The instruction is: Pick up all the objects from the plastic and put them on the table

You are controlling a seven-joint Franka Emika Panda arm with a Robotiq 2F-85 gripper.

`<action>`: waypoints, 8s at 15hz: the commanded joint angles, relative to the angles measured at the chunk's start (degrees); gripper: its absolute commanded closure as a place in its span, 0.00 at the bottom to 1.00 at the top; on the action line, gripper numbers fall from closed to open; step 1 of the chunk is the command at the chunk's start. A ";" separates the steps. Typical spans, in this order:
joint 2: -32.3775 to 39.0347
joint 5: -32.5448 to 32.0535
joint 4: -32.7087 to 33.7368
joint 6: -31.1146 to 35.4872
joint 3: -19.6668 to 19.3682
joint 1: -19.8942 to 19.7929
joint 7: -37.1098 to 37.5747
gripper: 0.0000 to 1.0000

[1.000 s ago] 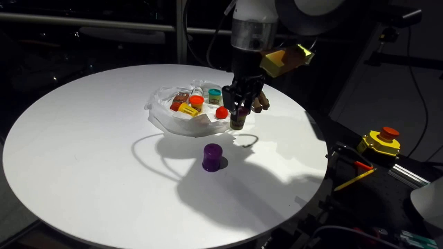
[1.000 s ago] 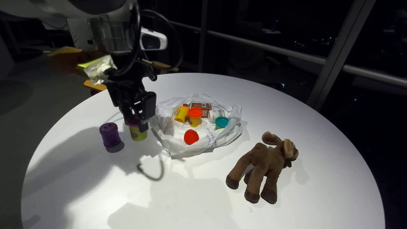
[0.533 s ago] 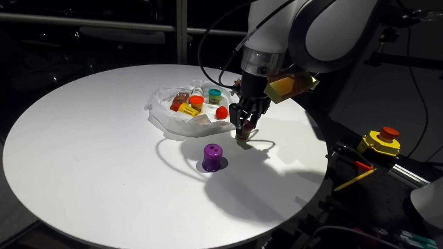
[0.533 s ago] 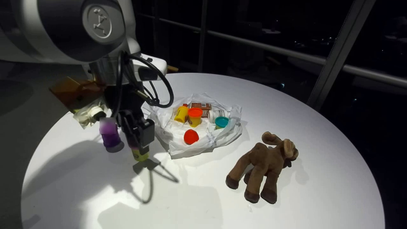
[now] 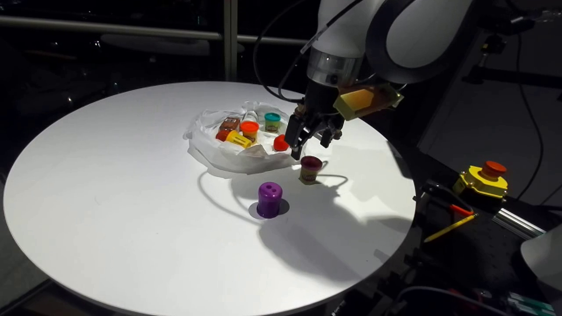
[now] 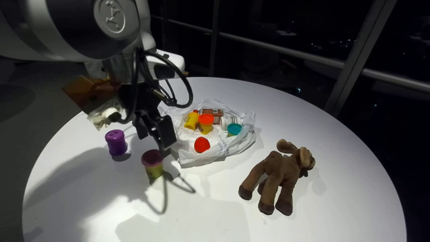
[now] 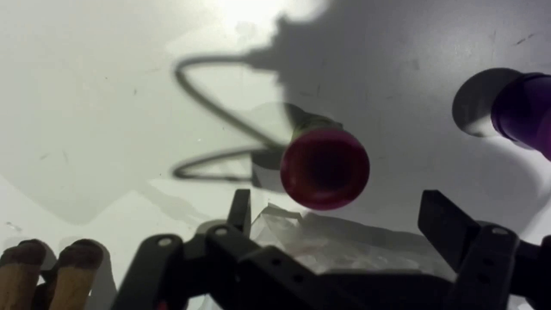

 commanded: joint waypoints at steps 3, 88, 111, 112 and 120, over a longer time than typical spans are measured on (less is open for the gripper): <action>-2.11 -1.79 4.10 -1.11 -2.48 -0.42 0.25 0.00; 19.11 7.55 38.33 -20.86 -0.50 -3.82 6.95 0.00; 27.55 13.04 46.85 -19.38 -0.37 -4.15 3.42 0.72; 27.28 13.36 46.46 -19.18 -0.43 -4.20 3.51 0.72; 10.67 10.86 31.80 -19.33 -3.39 -1.67 5.56 0.72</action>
